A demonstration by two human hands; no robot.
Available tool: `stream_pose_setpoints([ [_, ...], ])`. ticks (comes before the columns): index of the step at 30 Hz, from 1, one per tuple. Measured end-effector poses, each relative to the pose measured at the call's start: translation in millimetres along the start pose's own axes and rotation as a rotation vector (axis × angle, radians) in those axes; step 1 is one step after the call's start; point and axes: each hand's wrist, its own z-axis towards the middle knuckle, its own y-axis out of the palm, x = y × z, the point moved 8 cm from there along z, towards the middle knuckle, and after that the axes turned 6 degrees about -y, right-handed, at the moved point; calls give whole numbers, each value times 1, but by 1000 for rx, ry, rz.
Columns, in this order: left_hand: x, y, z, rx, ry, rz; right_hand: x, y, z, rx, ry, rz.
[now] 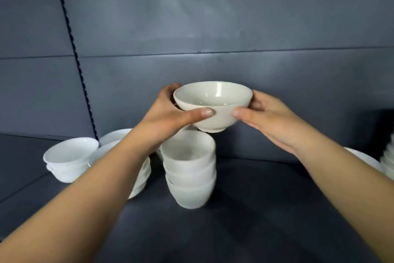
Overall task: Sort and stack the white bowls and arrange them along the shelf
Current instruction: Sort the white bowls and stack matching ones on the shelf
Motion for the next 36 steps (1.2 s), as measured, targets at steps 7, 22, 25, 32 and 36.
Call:
stream_pose_setpoints([
  [7, -26, -92, 52, -165, 10, 74, 20, 81, 90, -80, 59, -29],
  [22, -107, -91, 112, -446, -128, 162, 75, 91, 125, -81, 216, -319],
  [25, -117, -87, 116, -459, -134, 179, 82, 89, 123, -80, 232, -333],
  [32, -129, -80, 119, -466, -126, 231, 105, 79, 116, -34, 349, -394],
  [36, -138, -79, 115, -472, -136, 279, 108, 77, 113, -51, 354, -402],
])
